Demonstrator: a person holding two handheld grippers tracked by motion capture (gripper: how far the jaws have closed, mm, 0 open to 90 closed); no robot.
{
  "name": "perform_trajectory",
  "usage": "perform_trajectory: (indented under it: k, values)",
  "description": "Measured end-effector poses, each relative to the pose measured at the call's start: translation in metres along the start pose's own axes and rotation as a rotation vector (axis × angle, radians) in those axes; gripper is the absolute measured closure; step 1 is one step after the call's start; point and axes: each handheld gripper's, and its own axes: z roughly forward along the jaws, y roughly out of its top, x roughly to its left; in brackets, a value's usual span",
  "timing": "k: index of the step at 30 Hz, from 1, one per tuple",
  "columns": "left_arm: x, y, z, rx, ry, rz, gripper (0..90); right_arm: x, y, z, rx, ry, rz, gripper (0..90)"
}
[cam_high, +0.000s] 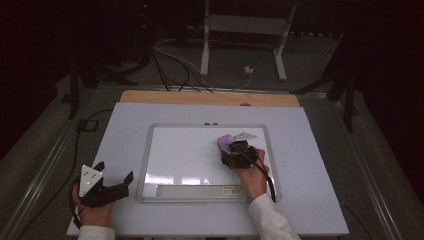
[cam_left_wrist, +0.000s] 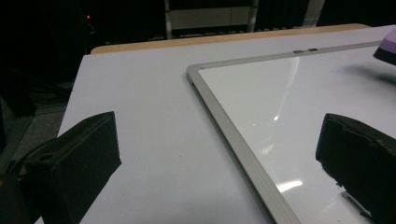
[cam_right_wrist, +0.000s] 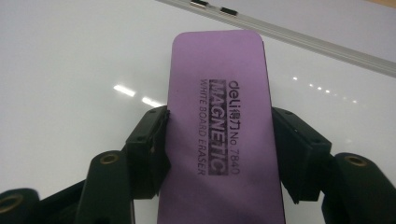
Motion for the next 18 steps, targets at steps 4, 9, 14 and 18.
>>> perform_trajectory:
  k: [4,9,14,18]
  values:
    - [-0.001,0.0,0.0,0.001,-0.001,0.003,0.6,-0.008,-0.005,-0.006,-0.001,-0.01,0.007,41.3]
    - [-0.001,0.0,0.0,0.002,-0.001,0.002,0.6,-0.015,-0.01,-0.01,-0.002,-0.018,0.014,41.3]
    - [-0.001,0.0,0.002,0.002,-0.002,0.003,0.6,-0.021,-0.014,-0.015,-0.003,-0.025,0.02,41.3]
    - [-0.001,0.0,0.001,0.002,0.0,0.001,0.6,-0.025,-0.017,-0.018,0.0,-0.031,0.023,41.3]
